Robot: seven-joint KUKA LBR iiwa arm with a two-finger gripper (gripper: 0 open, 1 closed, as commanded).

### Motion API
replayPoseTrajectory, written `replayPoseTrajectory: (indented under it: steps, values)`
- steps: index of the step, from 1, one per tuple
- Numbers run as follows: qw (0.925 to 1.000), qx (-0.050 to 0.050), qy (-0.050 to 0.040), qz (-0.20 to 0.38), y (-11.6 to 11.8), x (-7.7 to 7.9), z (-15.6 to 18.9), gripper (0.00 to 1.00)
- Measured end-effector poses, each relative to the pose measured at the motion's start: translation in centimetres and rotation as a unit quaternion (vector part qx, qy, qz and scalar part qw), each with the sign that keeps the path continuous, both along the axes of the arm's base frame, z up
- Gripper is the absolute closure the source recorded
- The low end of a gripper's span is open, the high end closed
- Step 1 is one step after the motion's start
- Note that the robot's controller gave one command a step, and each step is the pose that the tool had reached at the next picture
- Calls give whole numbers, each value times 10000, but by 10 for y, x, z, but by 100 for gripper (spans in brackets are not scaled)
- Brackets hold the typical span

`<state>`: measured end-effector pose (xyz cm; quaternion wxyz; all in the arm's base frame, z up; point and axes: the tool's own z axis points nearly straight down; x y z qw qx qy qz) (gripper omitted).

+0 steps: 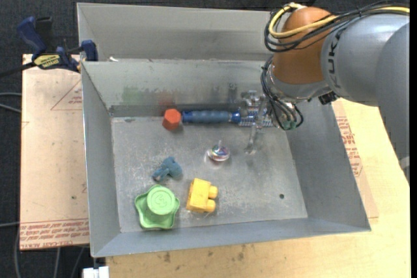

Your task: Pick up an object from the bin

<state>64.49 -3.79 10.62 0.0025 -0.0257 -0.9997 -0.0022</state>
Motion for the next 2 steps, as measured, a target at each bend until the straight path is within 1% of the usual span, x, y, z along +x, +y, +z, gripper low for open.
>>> replayPoseTrajectory:
  steps: [1,2]
  values:
    - [9998,-17,-88,185,44,6,-34,0]
    - [9998,-19,-104,170,42,7,-31,100]
